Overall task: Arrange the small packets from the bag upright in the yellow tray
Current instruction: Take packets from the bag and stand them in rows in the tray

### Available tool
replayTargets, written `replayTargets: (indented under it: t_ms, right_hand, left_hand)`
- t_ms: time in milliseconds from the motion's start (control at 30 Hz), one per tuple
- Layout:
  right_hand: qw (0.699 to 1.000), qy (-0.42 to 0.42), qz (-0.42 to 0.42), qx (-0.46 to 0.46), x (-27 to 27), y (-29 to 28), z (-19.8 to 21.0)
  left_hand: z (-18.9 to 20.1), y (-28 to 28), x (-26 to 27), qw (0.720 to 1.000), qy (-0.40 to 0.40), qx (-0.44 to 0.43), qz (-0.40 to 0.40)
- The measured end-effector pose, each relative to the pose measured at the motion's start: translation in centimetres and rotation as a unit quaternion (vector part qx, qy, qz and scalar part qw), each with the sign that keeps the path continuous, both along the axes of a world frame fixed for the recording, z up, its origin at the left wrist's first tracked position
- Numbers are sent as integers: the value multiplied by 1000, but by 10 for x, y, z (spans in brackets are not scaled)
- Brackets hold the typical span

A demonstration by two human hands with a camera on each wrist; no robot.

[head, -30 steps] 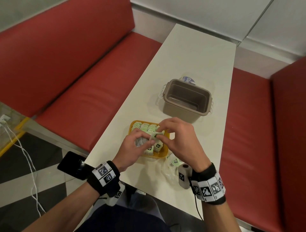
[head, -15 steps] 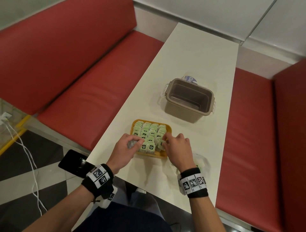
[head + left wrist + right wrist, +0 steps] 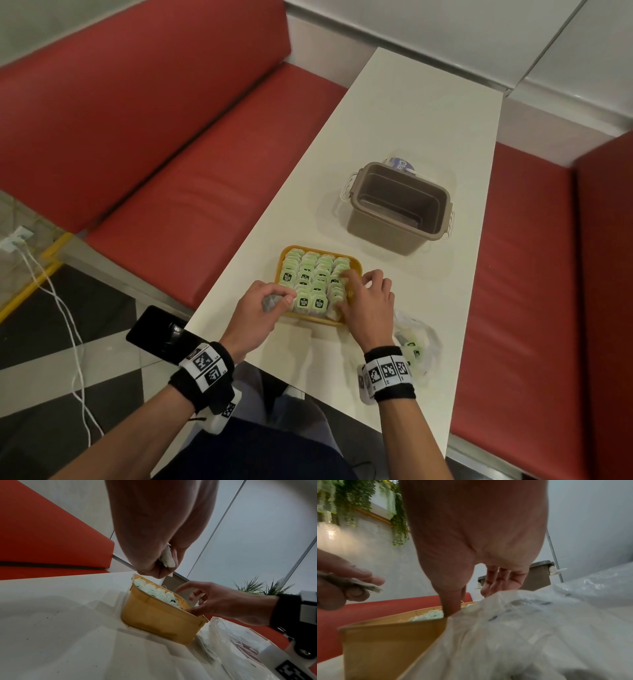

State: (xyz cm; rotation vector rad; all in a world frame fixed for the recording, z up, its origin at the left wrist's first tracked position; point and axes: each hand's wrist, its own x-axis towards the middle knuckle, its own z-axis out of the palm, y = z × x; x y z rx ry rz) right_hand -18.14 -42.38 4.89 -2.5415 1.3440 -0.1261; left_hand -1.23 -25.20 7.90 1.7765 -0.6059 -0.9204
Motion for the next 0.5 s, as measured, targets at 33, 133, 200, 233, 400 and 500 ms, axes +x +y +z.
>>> replayTargets:
  t_ms: [33,133,200,233,400,500]
  right_hand:
    - [1000,12,19,-2,0,-1,1]
    - [997,60,54,-6,3,-4,1]
    - [996,62,56,-13,3,-6,-1]
    - [997,55,52,-20,2,-6,-1]
    - [998,35,15,-48,-4,-6,0]
    - [994,95,1,-51,-2,-5,0]
  left_hand:
    - [0,0,-1,1000,1,-2,-1]
    - [-1,-1,-2,1000,0,-9,0]
    - [-1,-2,-3,1000,1,-15,2]
    - [0,-2,-3,1000,3,-18,3]
    - [1,0,-2,1000,6,-21,1]
    - [1,0,-2,1000,9,-16,1]
